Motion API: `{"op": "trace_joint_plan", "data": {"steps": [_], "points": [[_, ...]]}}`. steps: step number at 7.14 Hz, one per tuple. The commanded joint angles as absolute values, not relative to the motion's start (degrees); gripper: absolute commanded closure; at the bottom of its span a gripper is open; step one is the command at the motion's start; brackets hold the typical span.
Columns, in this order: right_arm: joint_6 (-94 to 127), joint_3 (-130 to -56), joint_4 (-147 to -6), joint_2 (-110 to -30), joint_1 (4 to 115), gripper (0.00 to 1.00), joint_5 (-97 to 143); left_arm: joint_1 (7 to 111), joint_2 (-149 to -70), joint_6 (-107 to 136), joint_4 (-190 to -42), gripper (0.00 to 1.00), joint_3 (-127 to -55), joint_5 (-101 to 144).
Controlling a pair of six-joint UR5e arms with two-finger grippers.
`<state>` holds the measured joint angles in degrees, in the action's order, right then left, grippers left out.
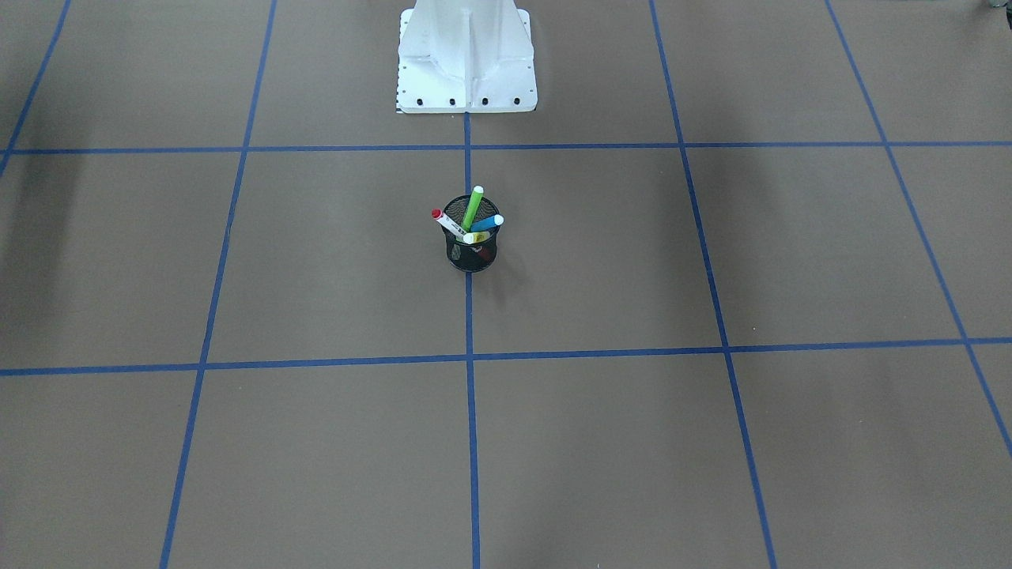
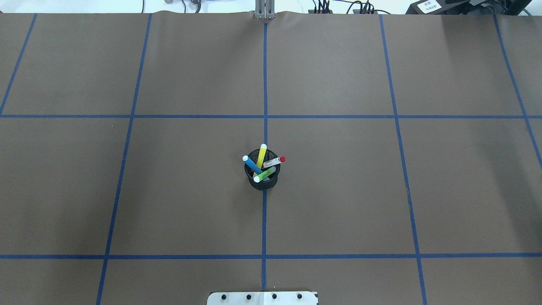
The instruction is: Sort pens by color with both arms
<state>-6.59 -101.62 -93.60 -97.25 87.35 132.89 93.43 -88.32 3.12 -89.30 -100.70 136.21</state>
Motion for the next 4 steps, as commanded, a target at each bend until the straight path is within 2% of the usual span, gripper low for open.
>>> {"op": "trace_joint_plan", "data": {"steps": [1, 4], "points": [[-6.5, -101.7, -93.6, -97.2, 87.4, 0.00, 132.9, 93.4, -88.4, 3.3, -89.4, 0.00, -101.0, 136.3], [-6.7, -104.3, -93.6, -97.2, 87.4, 0.00, 133.2, 93.3, -87.9, 3.3, -89.3, 0.00, -101.8, 136.1]]}}
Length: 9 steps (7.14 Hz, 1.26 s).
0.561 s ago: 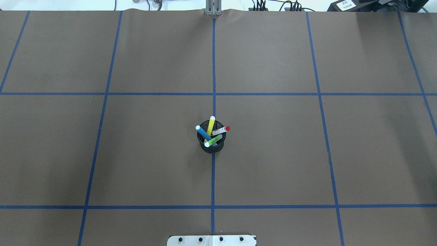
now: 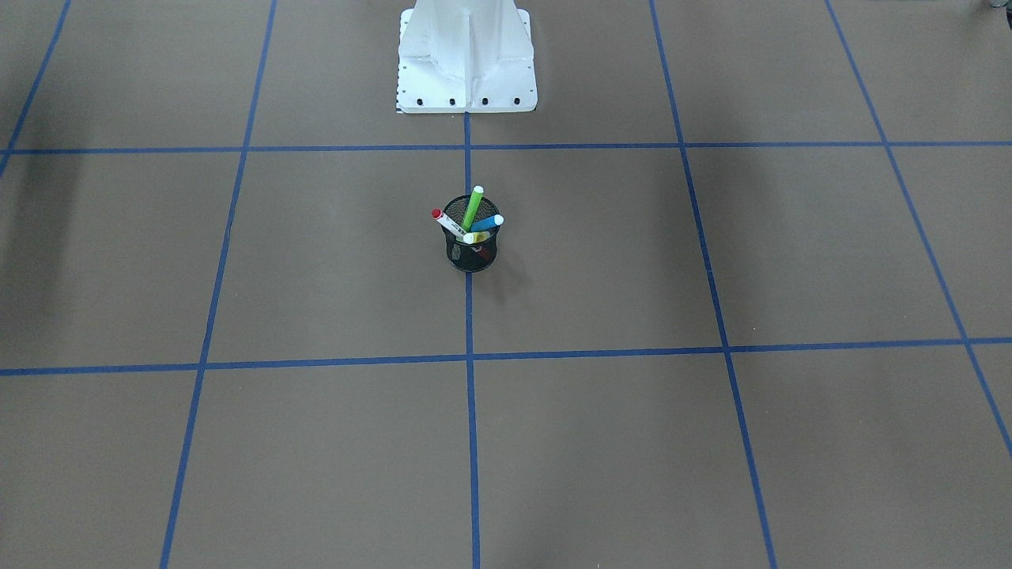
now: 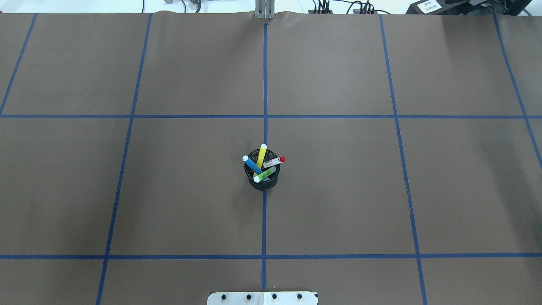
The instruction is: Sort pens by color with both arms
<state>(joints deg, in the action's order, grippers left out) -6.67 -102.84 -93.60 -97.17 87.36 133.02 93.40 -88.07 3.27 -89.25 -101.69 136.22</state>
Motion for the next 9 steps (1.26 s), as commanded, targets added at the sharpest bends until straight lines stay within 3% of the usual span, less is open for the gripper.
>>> {"op": "trace_joint_plan", "data": {"steps": [1, 5, 9], "points": [[-6.7, -104.5, -93.6, -97.2, 87.4, 0.00, 132.9, 93.3, -88.4, 3.3, -89.4, 0.00, -101.7, 136.2], [-5.8, -103.3, -80.4, -96.1, 87.2, 0.00, 133.0, 93.3, -92.7, 3.2, -91.4, 0.00, -101.6, 136.4], [0.6, -102.9, -75.9, -88.7, 86.8, 0.00, 136.5, 93.1, -95.4, 5.6, -97.8, 0.00, -102.3, 136.9]]}}
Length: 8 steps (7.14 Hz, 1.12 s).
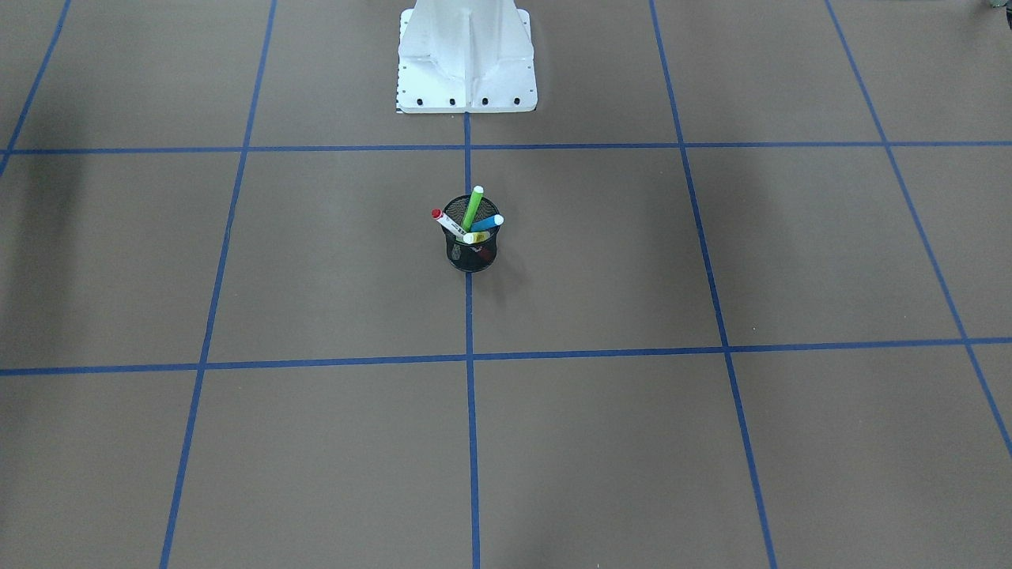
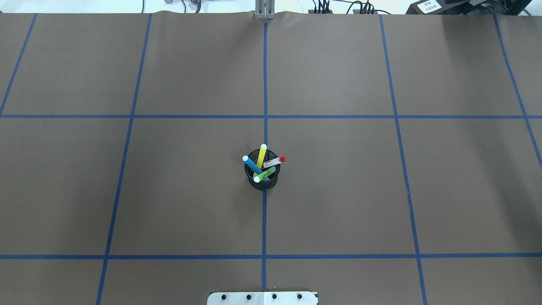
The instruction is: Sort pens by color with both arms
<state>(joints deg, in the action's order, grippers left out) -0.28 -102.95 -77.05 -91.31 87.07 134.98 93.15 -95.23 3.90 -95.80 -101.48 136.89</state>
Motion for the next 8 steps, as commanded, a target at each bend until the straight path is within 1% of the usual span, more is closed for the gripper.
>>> {"op": "trace_joint_plan", "data": {"steps": [1, 2, 4, 5, 8], "points": [[4.1, -103.1, -75.6, -88.5, 84.8, 0.01, 136.4, 92.6, -94.5, 6.9, -104.2, 0.00, -103.0, 137.1], [4.1, -103.2, -75.3, -82.9, 82.0, 0.01, 136.3, 89.0, -93.9, 10.7, -106.6, 0.00, -103.0, 136.8], [8.6, -105.1, -75.3, -80.3, 77.2, 0.01, 135.9, 85.0, -94.6, 13.1, -111.0, 0.00, -103.9, 137.0], [14.1, -105.5, -75.4, -76.4, 76.3, 0.01, 135.9, 83.9, -94.6, 17.4, -112.7, 0.00, -104.0, 136.9], [30.6, -106.0, -77.5, -67.7, 65.7, 0.02, 129.2, 78.4, -97.0, 25.0, -113.6, 0.00, -103.7, 136.3]]}}
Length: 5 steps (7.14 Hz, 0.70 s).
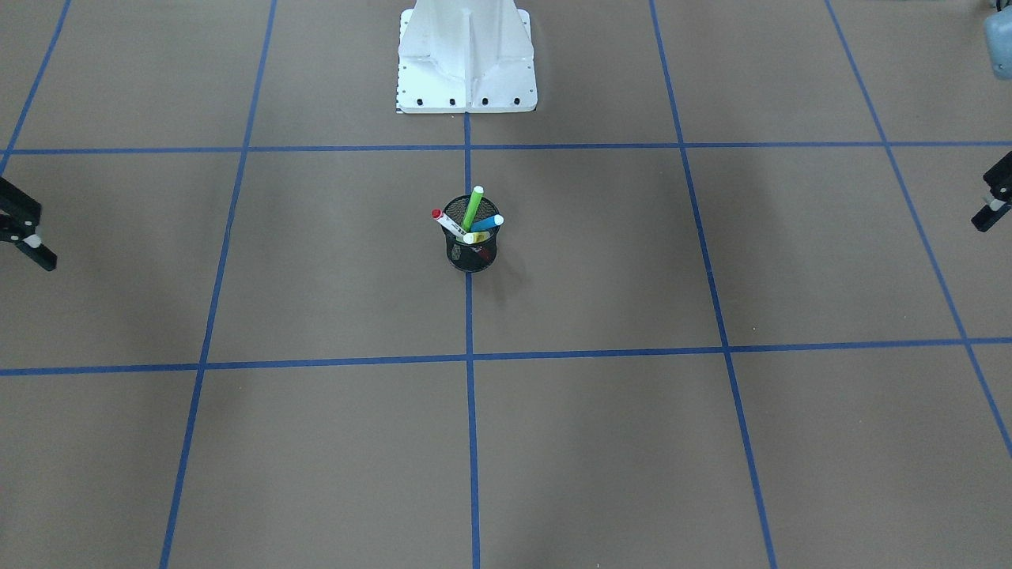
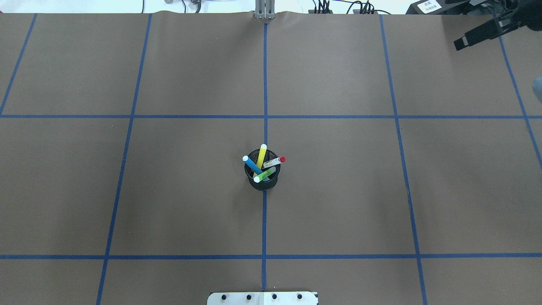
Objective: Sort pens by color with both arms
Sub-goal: 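Move the right gripper down over the black mesh pen cup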
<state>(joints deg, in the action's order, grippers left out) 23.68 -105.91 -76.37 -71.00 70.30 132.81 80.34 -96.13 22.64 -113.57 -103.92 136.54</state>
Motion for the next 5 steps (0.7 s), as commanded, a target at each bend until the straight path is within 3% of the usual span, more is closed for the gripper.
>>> {"op": "trace_joint_plan", "data": {"steps": [1, 2, 5], "points": [[32.2, -107.1, -84.5, -63.8, 62.4, 0.02, 126.8, 77.1, -97.8, 27.6, -113.5, 0.00, -103.2, 136.2], [33.2, -109.6, -93.3, -60.0, 58.7, 0.02, 122.7, 75.3, -98.0, 27.9, -113.5, 0.00, -103.2, 136.2], [45.7, -107.5, -104.4, -48.5, 46.4, 0.02, 113.3, 75.0, -98.3, 27.9, -113.5, 0.00, -103.1, 136.2]]}}
